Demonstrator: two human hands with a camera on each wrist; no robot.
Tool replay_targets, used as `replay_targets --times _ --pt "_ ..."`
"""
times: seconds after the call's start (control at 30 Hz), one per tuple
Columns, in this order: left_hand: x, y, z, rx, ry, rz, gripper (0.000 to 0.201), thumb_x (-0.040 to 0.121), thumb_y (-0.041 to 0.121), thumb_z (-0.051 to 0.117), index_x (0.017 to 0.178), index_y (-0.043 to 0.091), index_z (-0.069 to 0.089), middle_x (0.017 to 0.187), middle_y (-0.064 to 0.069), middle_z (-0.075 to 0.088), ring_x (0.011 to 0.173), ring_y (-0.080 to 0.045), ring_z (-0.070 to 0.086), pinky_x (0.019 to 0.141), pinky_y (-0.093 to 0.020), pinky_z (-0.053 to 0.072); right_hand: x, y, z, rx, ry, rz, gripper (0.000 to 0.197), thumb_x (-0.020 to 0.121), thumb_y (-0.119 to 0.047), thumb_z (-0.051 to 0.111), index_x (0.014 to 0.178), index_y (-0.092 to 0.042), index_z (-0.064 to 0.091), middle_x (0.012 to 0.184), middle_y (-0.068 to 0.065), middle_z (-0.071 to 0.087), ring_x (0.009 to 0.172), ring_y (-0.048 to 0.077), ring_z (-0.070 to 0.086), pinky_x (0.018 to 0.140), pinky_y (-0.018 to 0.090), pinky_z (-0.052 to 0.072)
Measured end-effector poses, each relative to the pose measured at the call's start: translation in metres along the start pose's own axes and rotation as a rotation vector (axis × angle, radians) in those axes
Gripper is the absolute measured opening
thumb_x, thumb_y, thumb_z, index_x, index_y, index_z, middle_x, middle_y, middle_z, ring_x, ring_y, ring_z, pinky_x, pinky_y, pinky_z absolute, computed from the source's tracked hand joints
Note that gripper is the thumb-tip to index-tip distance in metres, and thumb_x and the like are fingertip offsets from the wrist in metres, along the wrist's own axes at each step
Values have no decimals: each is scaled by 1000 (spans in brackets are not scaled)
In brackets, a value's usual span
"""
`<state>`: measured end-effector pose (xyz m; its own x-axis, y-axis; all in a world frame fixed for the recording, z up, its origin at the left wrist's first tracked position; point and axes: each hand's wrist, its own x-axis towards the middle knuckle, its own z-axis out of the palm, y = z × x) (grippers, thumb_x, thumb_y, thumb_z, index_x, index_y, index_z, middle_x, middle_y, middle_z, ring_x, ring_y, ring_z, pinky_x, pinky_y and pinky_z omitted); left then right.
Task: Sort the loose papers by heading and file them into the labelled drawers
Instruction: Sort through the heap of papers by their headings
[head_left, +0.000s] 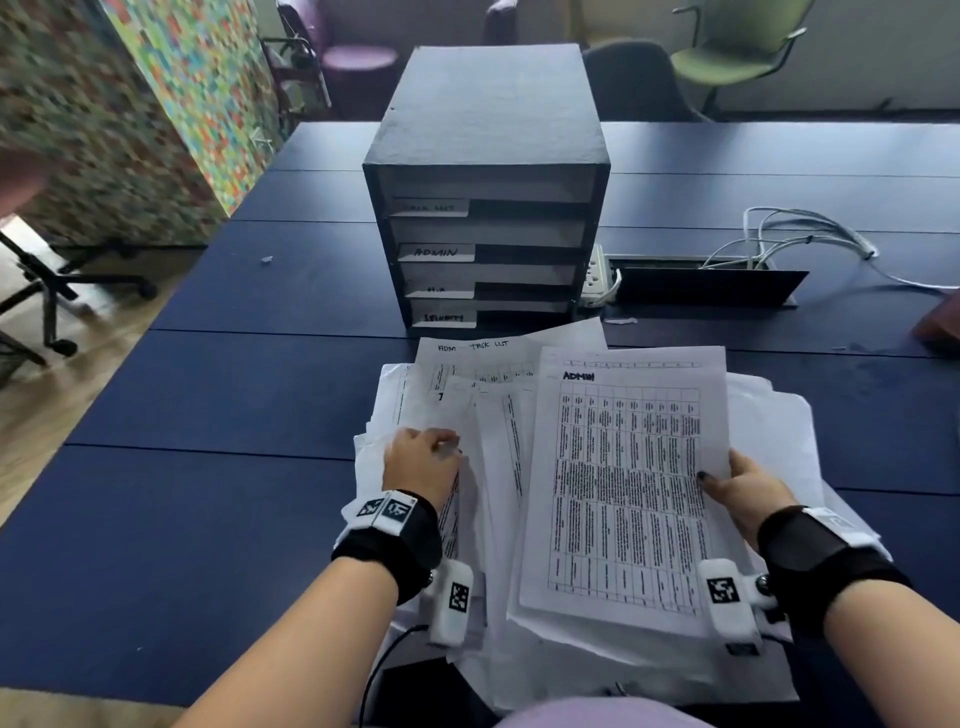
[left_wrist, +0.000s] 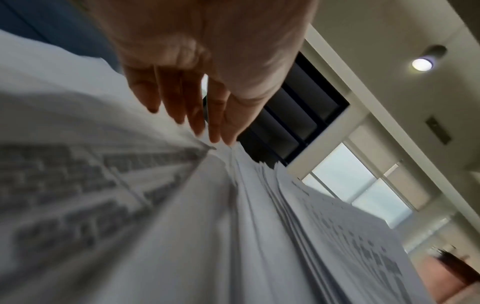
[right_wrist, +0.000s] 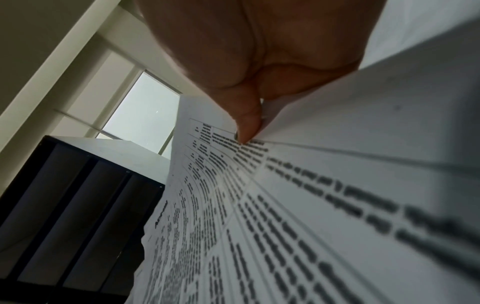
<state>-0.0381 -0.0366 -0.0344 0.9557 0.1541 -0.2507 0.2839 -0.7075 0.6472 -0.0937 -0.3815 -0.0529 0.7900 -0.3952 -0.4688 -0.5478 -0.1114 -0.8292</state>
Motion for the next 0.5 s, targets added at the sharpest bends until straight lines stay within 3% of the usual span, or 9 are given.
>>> replay_targets --times 0.1,0.23,0.33,0.43,0.5 --pt "-10 4 13 -33 -126 27 37 82 22 64 118 22 61 113 -8 54 99 -23 59 93 -29 47 5 7 -7 24 58 -14 35 86 9 51 118 -6 55 109 20 62 101 35 58 99 54 42" --pt "-11 6 18 -47 -95 -3 47 78 27 70 121 23 53 109 -7 55 96 -23 59 90 -33 49 9 13 -19 31 108 -18 30 86 8 53 104 -15 58 112 19 62 104 36 59 98 56 42" --pt "-9 9 20 -90 -109 -7 45 75 31 76 113 18 56 103 -6 58 94 -22 59 86 -31 49 15 22 -28 -5 79 20 26 85 4 57 89 -21 61 110 19 65 102 37 61 96 56 44" --pt "-9 13 25 -101 -147 10 38 72 36 78 100 14 65 108 -7 55 99 -23 59 89 -29 48 10 17 -27 46 42 43 31 86 8 53 107 -14 58 106 21 62 101 38 59 96 57 43" --pt "-13 17 32 31 -157 34 35 74 40 75 94 13 68 111 -6 48 107 -24 51 94 -27 43 7 14 -25 98 33 45 36 86 11 50 117 -7 53 101 20 61 98 36 56 95 56 43"
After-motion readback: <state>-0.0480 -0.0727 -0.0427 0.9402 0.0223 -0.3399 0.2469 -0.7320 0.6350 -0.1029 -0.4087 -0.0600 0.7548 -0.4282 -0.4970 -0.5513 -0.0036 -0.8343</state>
